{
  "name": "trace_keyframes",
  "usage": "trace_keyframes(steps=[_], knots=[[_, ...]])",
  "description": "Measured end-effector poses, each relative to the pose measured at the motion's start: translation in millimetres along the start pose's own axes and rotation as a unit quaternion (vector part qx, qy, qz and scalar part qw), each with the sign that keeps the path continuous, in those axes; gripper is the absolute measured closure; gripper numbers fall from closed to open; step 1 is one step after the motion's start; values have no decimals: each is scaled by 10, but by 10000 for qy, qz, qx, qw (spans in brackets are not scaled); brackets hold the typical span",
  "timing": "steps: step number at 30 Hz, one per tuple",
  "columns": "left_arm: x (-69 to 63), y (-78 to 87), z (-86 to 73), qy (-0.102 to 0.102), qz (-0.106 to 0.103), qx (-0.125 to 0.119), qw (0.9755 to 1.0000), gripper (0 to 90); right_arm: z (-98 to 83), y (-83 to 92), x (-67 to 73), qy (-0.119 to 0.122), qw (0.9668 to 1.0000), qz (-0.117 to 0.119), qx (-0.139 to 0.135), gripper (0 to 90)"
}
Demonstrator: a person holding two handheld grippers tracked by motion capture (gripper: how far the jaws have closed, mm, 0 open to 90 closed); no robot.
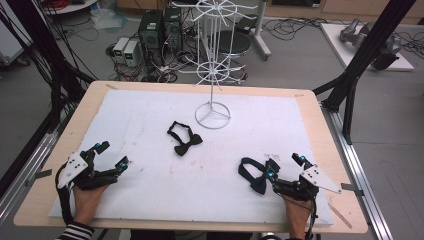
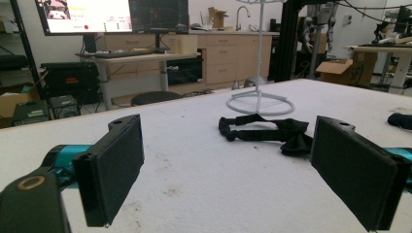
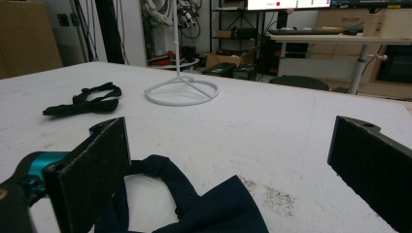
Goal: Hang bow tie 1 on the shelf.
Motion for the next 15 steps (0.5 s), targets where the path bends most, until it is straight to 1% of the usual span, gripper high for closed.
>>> trace_keyframes(steps=[6,9,14,15], knots=[[1,2,0,-6,0,6,10000,127,2,-6,-5,3,10000,-6,10,10],[2,-3,1,30,16,9,10000,128,1,-2,-2,-73,10000,-1,15,10],[-2,1,0,0,41,4,10000,128,6,-12,-21,-113,9999,-20,40,9],[1,2,1,-6,46,11,10000,128,7,-12,-23,-156,9999,-12,52,9]])
Point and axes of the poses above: each handheld gripper's, and its own axes: y roughly backward along the jaws, z roughly out of its top, x roughly to its left, the point moved 2 cm from there along -y, roughly forward along the jaws, and after that the axes turned 7 degrees about x, right-handed, at the moved point
